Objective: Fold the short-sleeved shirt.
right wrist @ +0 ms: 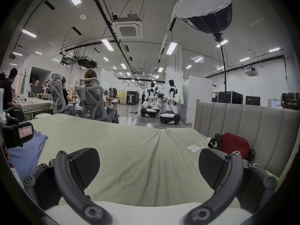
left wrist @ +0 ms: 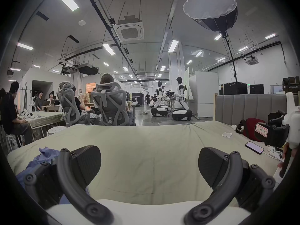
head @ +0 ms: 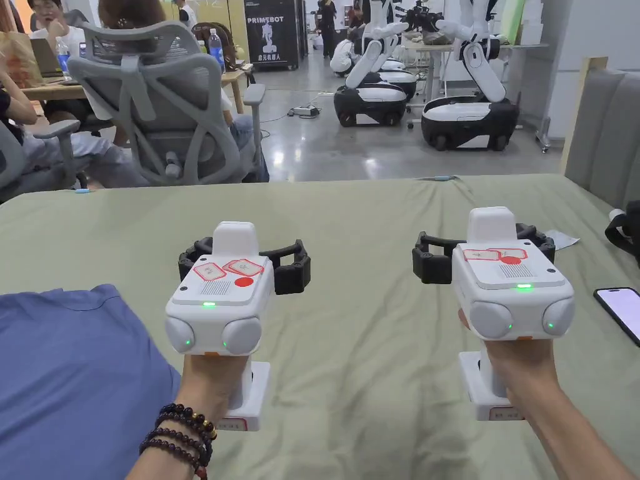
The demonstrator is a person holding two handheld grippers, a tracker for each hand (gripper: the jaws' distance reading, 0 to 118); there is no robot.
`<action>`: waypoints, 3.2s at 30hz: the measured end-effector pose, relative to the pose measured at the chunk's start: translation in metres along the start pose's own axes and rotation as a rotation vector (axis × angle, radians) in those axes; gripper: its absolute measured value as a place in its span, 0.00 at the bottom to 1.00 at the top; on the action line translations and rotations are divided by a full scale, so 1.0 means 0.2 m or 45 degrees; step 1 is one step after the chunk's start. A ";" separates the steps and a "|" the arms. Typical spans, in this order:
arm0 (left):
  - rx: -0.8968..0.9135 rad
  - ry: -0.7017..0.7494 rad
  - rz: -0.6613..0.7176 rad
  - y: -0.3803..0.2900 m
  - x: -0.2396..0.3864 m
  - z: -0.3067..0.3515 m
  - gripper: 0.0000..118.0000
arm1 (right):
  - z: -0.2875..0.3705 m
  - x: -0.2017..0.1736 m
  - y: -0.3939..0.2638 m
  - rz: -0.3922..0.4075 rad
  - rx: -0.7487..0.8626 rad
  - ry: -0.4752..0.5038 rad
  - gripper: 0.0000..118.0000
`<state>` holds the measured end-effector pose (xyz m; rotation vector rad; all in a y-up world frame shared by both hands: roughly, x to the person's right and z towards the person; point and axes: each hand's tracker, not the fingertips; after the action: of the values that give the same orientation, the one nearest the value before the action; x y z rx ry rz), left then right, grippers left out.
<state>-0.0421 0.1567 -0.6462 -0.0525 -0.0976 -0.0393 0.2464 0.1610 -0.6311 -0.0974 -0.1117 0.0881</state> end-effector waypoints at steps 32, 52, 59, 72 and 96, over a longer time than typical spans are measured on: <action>0.004 0.053 0.033 -0.01 0.02 -0.01 1.00 | -0.01 0.04 -0.01 -0.057 -0.040 -0.007 1.00; -0.020 0.099 0.074 -0.01 -0.01 -0.01 1.00 | 0.00 0.01 -0.01 -0.066 -0.055 -0.017 1.00; -0.029 0.079 0.063 -0.02 0.00 -0.02 1.00 | 0.00 0.02 -0.03 -0.072 -0.072 -0.021 1.00; -0.019 0.084 0.041 -0.02 0.04 -0.02 0.00 | -0.01 0.04 -0.04 -0.066 -0.100 -0.040 0.00; -0.019 0.719 0.077 0.01 -1.19 0.66 0.00 | 0.09 -1.42 0.15 -0.018 -0.022 0.722 0.00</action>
<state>-0.2921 0.1754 -0.5396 -0.0573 0.4686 0.0062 -0.0388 0.1669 -0.6470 -0.1356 0.4532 0.0428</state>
